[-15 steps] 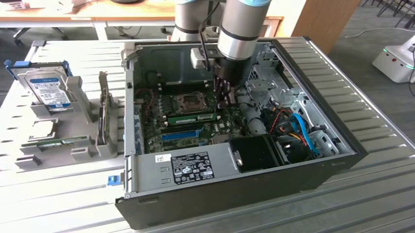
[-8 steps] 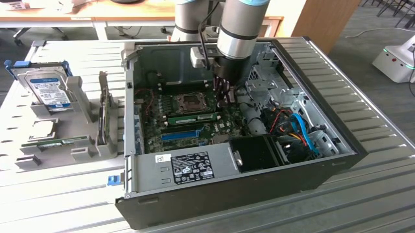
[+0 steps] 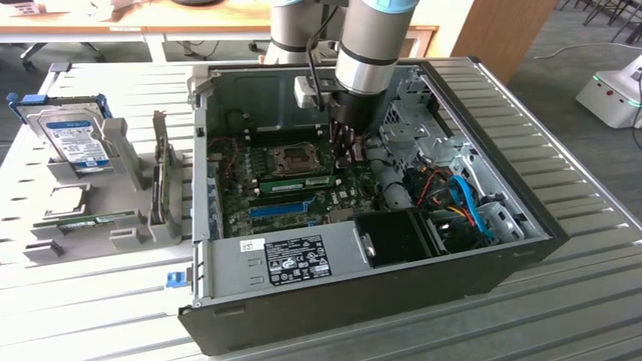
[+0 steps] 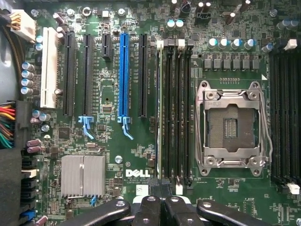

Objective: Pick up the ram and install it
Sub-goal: 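Press down the ram until it locks into place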

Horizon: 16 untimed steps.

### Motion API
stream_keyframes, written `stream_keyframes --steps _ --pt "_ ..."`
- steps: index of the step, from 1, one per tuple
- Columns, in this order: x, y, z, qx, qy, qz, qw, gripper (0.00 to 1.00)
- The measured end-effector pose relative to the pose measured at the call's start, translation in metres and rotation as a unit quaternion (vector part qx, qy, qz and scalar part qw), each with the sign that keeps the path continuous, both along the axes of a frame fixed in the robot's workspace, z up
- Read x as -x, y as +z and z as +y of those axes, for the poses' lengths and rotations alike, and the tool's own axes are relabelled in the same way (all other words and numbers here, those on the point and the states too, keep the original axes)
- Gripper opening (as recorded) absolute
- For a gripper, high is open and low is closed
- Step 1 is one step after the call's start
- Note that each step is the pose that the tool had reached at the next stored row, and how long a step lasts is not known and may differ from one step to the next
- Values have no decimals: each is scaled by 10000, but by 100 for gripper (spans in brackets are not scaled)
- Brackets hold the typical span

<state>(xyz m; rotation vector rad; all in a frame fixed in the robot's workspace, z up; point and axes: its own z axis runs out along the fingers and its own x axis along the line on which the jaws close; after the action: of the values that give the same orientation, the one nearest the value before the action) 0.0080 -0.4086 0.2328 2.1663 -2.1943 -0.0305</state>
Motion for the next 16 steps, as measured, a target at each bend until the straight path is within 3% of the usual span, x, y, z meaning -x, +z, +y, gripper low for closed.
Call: stream_keyframes --steps 16 --pt "0 -26 14 0 0 0 10000 10"
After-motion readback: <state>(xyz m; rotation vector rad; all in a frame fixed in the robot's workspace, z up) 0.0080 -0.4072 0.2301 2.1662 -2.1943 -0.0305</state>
